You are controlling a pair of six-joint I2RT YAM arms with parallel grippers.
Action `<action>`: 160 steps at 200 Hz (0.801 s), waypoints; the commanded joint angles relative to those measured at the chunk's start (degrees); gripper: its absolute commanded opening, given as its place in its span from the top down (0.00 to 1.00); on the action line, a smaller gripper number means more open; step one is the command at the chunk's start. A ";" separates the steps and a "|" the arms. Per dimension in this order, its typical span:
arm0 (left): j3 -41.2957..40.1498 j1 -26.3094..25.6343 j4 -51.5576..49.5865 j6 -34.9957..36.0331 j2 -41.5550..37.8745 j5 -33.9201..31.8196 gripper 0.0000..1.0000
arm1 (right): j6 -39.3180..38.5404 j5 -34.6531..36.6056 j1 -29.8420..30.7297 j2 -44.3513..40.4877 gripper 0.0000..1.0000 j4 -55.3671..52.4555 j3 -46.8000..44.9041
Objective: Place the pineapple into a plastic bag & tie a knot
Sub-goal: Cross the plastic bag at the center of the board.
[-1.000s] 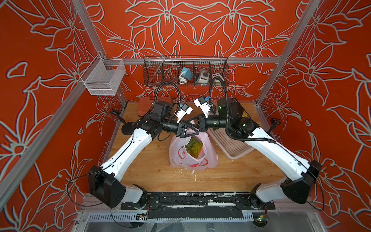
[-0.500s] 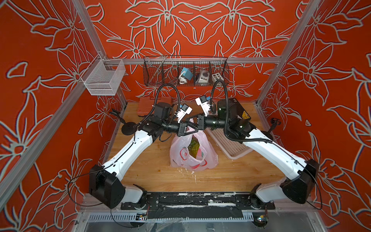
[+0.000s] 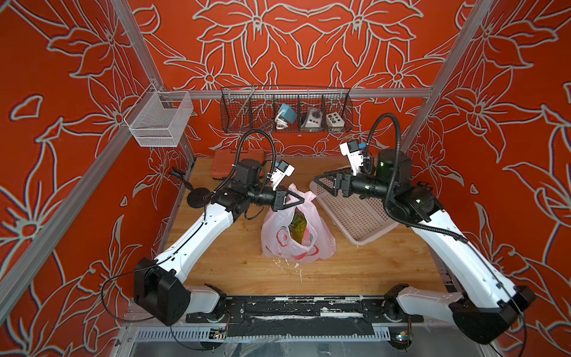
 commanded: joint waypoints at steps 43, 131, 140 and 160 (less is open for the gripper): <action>-0.21 -0.10 4.41 0.70 -3.56 1.65 1.00 | 4.31 -10.73 -0.18 4.13 0.22 5.72 -6.53; 0.19 -0.09 1.72 1.75 -3.47 2.16 1.00 | 9.10 -14.38 -0.12 5.71 0.81 13.14 -8.42; 0.27 -0.08 1.53 1.84 -3.36 2.07 1.00 | 8.90 -14.07 -0.16 5.56 0.91 12.88 -8.34; 0.45 -0.04 1.10 1.77 -2.98 1.91 0.99 | 8.05 -13.13 -0.13 4.91 1.00 11.93 -7.77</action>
